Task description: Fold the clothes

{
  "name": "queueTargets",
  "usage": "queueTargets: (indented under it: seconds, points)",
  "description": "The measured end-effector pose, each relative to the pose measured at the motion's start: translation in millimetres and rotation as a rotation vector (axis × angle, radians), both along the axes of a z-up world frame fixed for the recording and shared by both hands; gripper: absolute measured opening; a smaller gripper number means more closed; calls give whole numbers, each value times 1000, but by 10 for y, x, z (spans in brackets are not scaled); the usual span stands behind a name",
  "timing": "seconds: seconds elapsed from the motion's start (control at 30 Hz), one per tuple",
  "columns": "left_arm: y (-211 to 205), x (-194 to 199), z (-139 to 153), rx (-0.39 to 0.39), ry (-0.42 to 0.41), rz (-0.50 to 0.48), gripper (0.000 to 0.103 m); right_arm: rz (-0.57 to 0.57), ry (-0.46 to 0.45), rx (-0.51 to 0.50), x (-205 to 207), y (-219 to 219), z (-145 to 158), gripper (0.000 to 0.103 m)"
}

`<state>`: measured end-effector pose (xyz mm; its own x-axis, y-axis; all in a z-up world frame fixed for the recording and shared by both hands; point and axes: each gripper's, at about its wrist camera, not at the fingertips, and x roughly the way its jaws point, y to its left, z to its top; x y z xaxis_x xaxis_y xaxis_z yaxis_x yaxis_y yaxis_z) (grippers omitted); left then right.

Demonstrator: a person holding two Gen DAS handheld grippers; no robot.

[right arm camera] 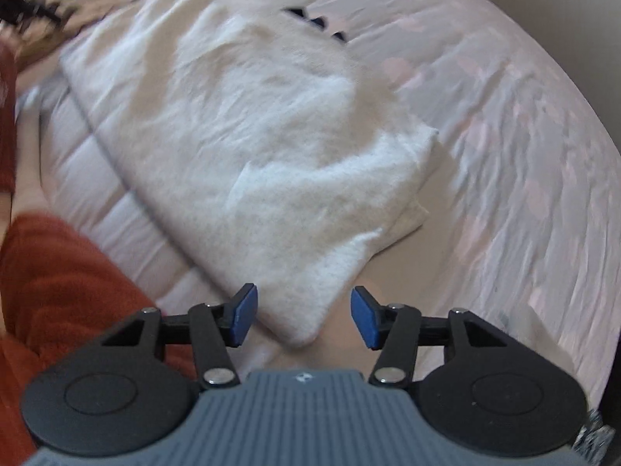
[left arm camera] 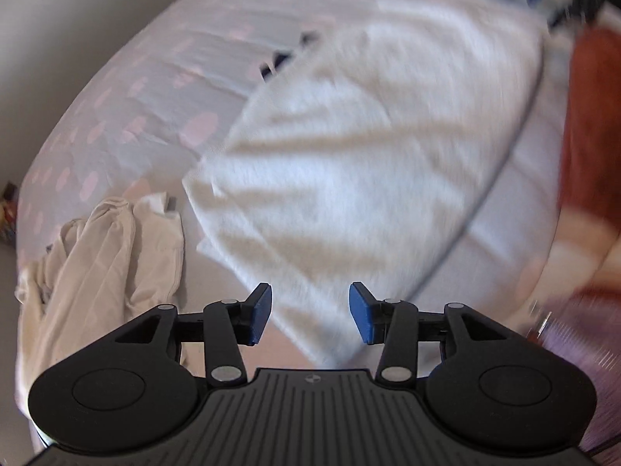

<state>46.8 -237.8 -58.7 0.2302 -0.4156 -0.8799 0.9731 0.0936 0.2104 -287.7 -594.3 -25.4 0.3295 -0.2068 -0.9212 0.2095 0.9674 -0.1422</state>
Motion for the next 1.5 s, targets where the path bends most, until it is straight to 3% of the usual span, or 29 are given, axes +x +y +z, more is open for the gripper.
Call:
queueTargets:
  seconds: [0.1,0.23,0.37,0.5,0.67,0.93,1.07,1.13,1.17,1.2,1.5]
  points:
    - [-131,228,86,-151,123,147,49,-283,-151,118,-76,-361,-5,63]
    - [-293,536,-59,-287,241,368,49,-575,-300,286,-142,-748,-231,72]
    - [-452,766,-362,-316,321,497,49,-804,-378,388,-149,-1068,-522,75]
    - [-482,930,-641,-336,344,555,49,-913,-387,410,-88,-1244,-753,76]
    - [-389,1098,-918,-357,389,630,49,-930,-366,471,68,-1299,-1014,76]
    - [-328,1191,-979,-396,406,642,49,-872,-277,376,398,-1173,-1127,75]
    - [-313,1205,-972,-403,392,640,49,-878,-281,402,507,-1127,-1062,44]
    - [-296,1203,-955,-411,389,636,49,-875,-262,372,601,-1078,-1021,39]
    - [-289,1202,-950,-414,387,634,49,-871,-269,368,622,-1062,-959,30]
    - [-284,1200,-951,-411,382,632,49,-868,-278,365,641,-1047,-892,15]
    - [-252,1144,-905,-392,334,597,49,-836,-361,343,806,-912,-292,15]
